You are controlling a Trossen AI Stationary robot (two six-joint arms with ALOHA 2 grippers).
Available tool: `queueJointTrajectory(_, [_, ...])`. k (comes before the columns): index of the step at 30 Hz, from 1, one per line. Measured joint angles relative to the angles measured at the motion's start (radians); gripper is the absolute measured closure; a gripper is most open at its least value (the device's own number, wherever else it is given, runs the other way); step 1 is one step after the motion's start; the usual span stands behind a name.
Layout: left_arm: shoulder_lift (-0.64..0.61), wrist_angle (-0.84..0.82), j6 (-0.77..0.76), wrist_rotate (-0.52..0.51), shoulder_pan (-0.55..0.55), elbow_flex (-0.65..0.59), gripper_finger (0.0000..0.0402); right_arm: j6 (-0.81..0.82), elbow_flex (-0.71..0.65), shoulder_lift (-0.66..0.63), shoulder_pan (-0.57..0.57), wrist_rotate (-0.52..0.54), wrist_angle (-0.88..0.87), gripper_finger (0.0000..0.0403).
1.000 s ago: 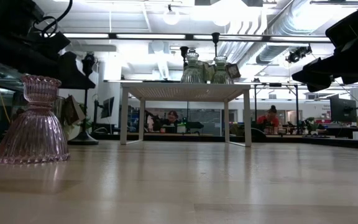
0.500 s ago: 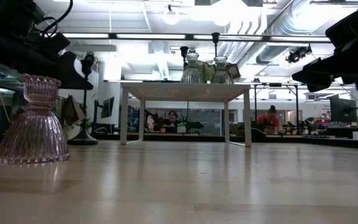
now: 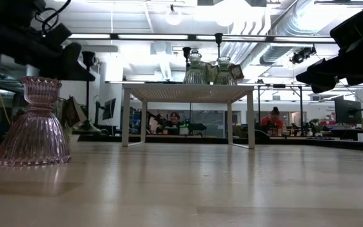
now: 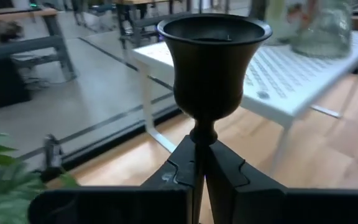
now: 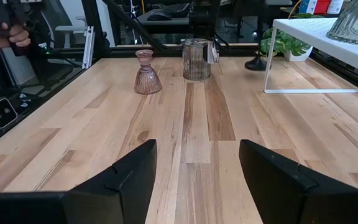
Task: Pick & Place candle stick holders
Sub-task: Put the black candle holder on the shelf
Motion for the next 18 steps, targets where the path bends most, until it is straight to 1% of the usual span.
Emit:
queueJointTrajectory(5, [0.0, -0.098, 0.003, -0.069, 0.0, 0.095, 0.0393, 0.0, 0.0, 0.0, 0.0, 0.0, 0.0, 0.0182])
queueJointTrajectory(10, [0.028, -0.223, 0.003, -0.16, 0.0, 0.223, 0.0394, 0.0, 0.0, 0.0, 0.0, 0.0, 0.0, 0.0182])
queueJointTrajectory(16, [0.121, -0.309, 0.006, -0.242, 0.001, 0.392, 0.0394, 0.0, 0.0, 0.0, 0.0, 0.0, 0.0, 0.0182])
queueJointTrajectory(18, [0.165, -0.308, 0.046, -0.258, 0.001, 0.445, 0.0394, 0.0, 0.0, 0.0, 0.0, 0.0, 0.0, 0.0182])
